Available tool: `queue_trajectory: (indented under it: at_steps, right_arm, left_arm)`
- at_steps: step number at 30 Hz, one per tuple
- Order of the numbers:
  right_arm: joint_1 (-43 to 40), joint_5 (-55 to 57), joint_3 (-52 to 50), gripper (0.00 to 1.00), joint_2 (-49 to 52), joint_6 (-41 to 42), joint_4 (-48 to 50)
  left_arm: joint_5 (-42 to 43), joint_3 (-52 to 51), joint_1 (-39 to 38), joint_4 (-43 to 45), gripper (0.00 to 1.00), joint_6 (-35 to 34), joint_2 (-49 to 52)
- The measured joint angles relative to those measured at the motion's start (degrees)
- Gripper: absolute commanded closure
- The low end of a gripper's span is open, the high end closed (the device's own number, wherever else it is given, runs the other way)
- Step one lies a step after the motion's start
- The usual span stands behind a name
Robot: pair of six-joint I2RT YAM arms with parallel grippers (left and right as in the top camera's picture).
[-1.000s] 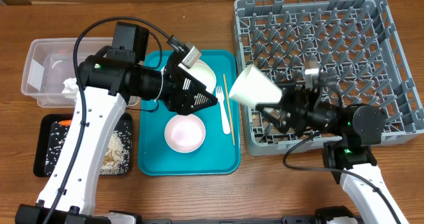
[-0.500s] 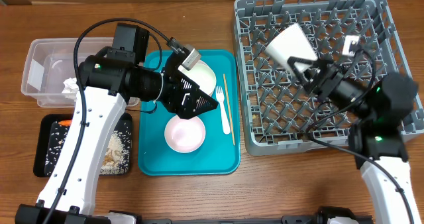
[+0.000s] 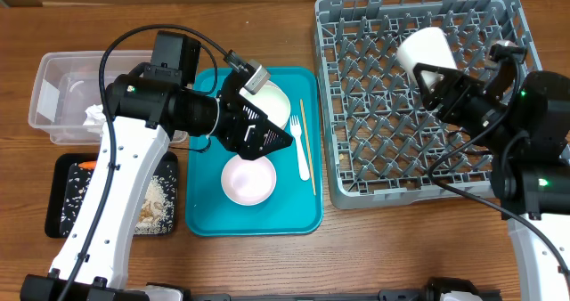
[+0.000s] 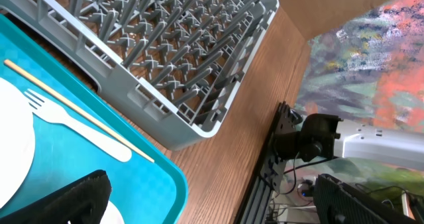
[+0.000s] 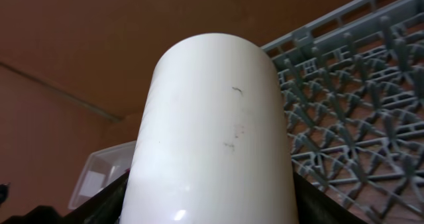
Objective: Sort waste into correct bins and load items into the dishwasher
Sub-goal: 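Carry the cup with the right gripper over the grey rack, inverting it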
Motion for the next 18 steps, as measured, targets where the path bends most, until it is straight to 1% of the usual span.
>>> queue_trajectory:
  at_steps: [10,13,15,18]
  right_arm:
    - [0.0,14.7,1.6,0.57,0.0,-1.9,-11.8]
    - [0.0,17.5,2.4,0.58,0.2,-2.6,-17.0]
    - [0.0,19.0,4.8,0.58,0.9,-3.3,-21.6]
    - [0.0,21.0,11.4,0.58,3.3,-4.2,-30.0]
  left_arm:
    - [-0.2,0.0,0.0,0.0,0.00,0.0,0.0]
    - [-0.1,0.0,0.0,0.0,0.00,0.0,0.0]
    - [-0.2,0.0,0.0,0.0,0.00,0.0,0.0]
    - [-0.2,0.0,0.0,0.0,0.00,0.0,0.0]
